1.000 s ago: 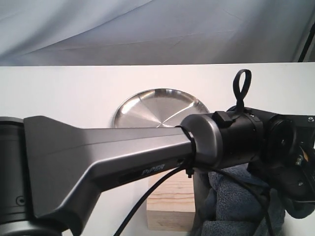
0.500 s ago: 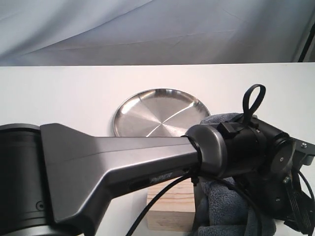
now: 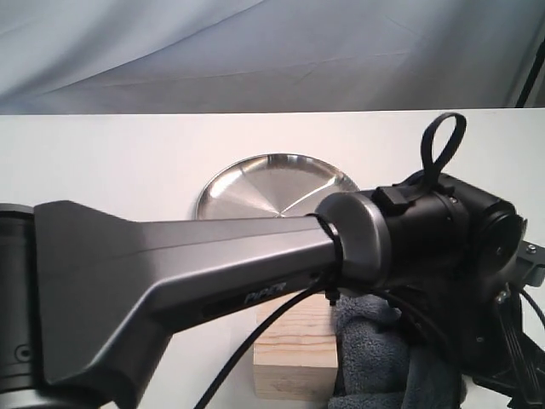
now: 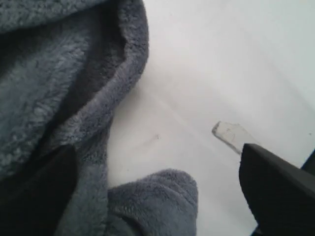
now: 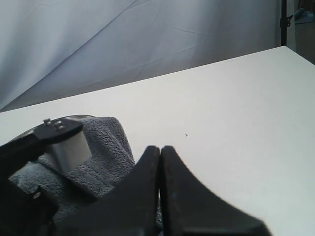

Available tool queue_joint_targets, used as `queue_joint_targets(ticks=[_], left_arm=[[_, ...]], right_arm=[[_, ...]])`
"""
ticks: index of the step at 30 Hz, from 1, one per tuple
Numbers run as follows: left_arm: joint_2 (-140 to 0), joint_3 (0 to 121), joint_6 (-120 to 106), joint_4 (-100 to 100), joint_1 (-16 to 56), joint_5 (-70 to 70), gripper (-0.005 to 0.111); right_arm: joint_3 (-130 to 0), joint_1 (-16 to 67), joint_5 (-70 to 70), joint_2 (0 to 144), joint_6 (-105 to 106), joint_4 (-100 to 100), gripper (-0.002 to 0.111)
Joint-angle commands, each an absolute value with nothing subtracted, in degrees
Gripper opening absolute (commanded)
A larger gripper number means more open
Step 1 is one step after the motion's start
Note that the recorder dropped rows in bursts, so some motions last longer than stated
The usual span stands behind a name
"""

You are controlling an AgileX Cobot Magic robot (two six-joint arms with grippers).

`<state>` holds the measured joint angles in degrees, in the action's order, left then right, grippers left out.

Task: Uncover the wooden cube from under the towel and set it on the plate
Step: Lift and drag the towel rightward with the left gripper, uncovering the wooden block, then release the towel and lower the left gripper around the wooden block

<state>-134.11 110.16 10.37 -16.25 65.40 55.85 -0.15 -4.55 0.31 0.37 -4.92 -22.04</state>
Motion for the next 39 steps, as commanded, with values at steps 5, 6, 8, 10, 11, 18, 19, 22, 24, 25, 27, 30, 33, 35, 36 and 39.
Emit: queue_joint_targets(ticks=[5, 6, 8, 10, 11, 18, 19, 22, 24, 25, 27, 30, 33, 35, 36, 39], left_arm=[[-130.6, 111.6, 3.2, -15.7, 65.6, 63.2, 0.085], [-130.3, 111.6, 2.6, -15.7, 65.6, 63.2, 0.085], [-129.5, 111.6, 2.1, -15.8, 65.6, 63.2, 0.085], [-128.5, 111.6, 0.0, -15.8, 65.6, 63.2, 0.085], [-128.2, 111.6, -1.0, -15.6, 65.6, 63.2, 0.085], [-124.4, 111.6, -7.5, -15.4, 65.6, 66.0, 0.085], [-123.8, 111.6, -9.3, -15.4, 65.6, 67.1, 0.085], [-121.8, 111.6, -11.2, -13.3, 65.6, 70.0, 0.085], [-120.4, 111.6, -11.2, -10.7, 65.6, 70.0, 0.085], [-119.8, 111.6, -11.2, -8.7, 65.6, 70.0, 0.085], [-118.3, 111.5, -11.1, -5.3, 65.6, 70.0, 0.085], [-115.9, 111.5, -11.5, 0.4, 65.6, 70.0, 0.085], [-113.7, 111.5, -11.6, 6.9, 65.5, 70.0, 0.085], [-112.5, 111.5, -11.6, 9.9, 65.2, 70.0, 0.085], [-112.1, 111.5, -11.9, 10.7, 65.2, 70.0, 0.085], [-110.9, 111.5, -16.0, 11.1, 64.9, 70.0, 0.085]], right_arm=[[0.0, -4.5, 1.0, 0.0, -5.1, -22.3, 0.003], [0.0, -4.5, 1.0, 0.0, -5.1, -22.3, 0.003], [0.0, -4.5, 1.0, 0.0, -5.1, -22.3, 0.003], [0.0, -4.5, 1.0, 0.0, -5.1, -22.3, 0.003], [0.0, -4.5, 1.0, 0.0, -5.1, -22.3, 0.003], [0.0, -4.5, 1.0, 0.0, -5.1, -22.3, 0.003], [0.0, -4.5, 1.0, 0.0, -5.1, -22.3, 0.003], [0.0, -4.5, 1.0, 0.0, -5.1, -22.3, 0.003], [0.0, -4.5, 1.0, 0.0, -5.1, -22.3, 0.003], [0.0, -4.5, 1.0, 0.0, -5.1, -22.3, 0.003], [0.0, -4.5, 1.0, 0.0, -5.1, -22.3, 0.003], [0.0, -4.5, 1.0, 0.0, -5.1, -22.3, 0.003], [0.0, -4.5, 1.0, 0.0, -5.1, -22.3, 0.003], [0.0, -4.5, 1.0, 0.0, -5.1, -22.3, 0.003], [0.0, -4.5, 1.0, 0.0, -5.1, -22.3, 0.003], [0.0, -4.5, 1.0, 0.0, -5.1, -22.3, 0.003]])
